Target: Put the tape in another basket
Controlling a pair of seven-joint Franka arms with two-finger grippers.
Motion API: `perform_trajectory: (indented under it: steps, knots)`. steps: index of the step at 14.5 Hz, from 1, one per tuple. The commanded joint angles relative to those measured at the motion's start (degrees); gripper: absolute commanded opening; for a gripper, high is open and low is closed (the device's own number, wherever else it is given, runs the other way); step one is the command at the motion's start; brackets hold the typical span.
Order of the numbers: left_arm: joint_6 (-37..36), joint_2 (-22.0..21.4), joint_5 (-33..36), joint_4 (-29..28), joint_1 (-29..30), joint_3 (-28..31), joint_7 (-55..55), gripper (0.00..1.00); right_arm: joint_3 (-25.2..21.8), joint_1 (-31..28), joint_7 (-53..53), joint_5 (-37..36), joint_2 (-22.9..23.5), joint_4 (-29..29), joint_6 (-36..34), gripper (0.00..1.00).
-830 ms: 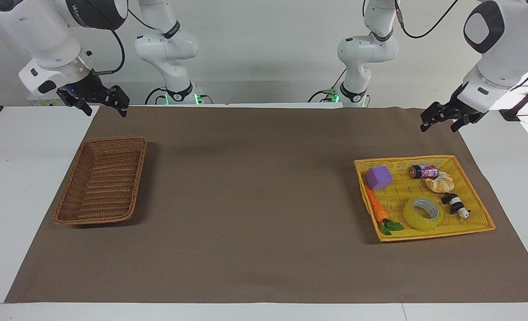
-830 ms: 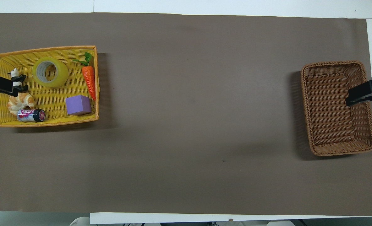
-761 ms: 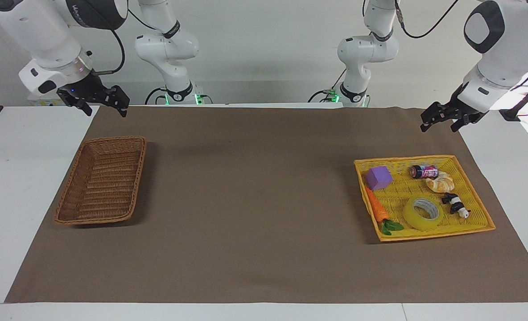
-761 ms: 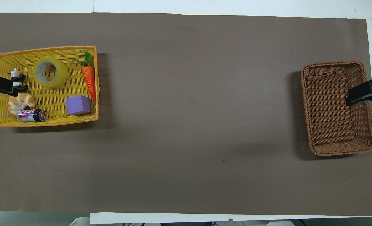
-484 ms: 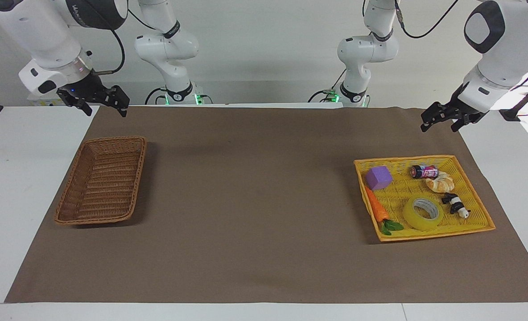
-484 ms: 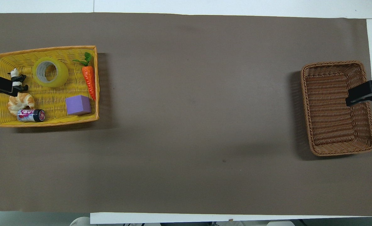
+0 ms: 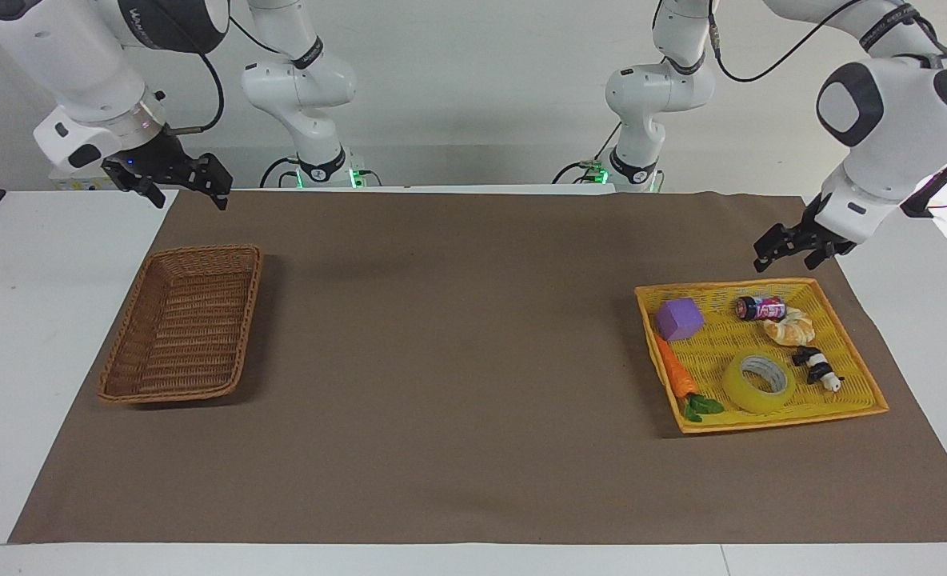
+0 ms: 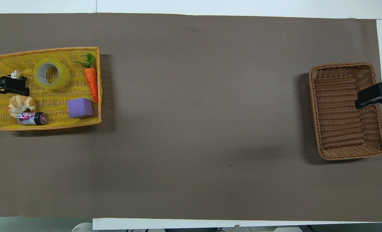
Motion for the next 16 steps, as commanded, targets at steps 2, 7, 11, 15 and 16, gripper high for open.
perform_trajectory:
  steps: [2, 7, 11, 15, 16]
  knots:
    - [11.50, 8.62, 0.49, 0.89, 2.16, -0.09, -0.75, 0.99, 0.53, -0.52, -1.20, -0.45, -1.14, -1.29, -0.22, 1.00]
    - [18.64, 14.96, 0.31, 2.30, 2.44, -0.09, -0.92, 0.81, 0.53, -0.52, -1.20, -0.45, -1.14, -1.29, -0.22, 1.00]
    - [23.20, 19.00, 0.31, 3.88, 2.79, 0.44, -0.83, 0.80, 0.53, -0.52, -1.20, -0.45, -1.14, -1.29, -0.22, 1.00]
    - [25.77, 21.03, 0.31, 4.15, 2.70, 0.44, -0.83, 0.71, 0.53, -0.52, -1.20, -0.45, -1.14, -1.29, -0.22, 1.00]
    - [25.94, 21.03, 0.31, 3.97, 2.79, 0.44, -0.83, 0.69, 0.53, -0.52, -1.20, -0.45, -1.14, -1.29, -0.22, 1.00]
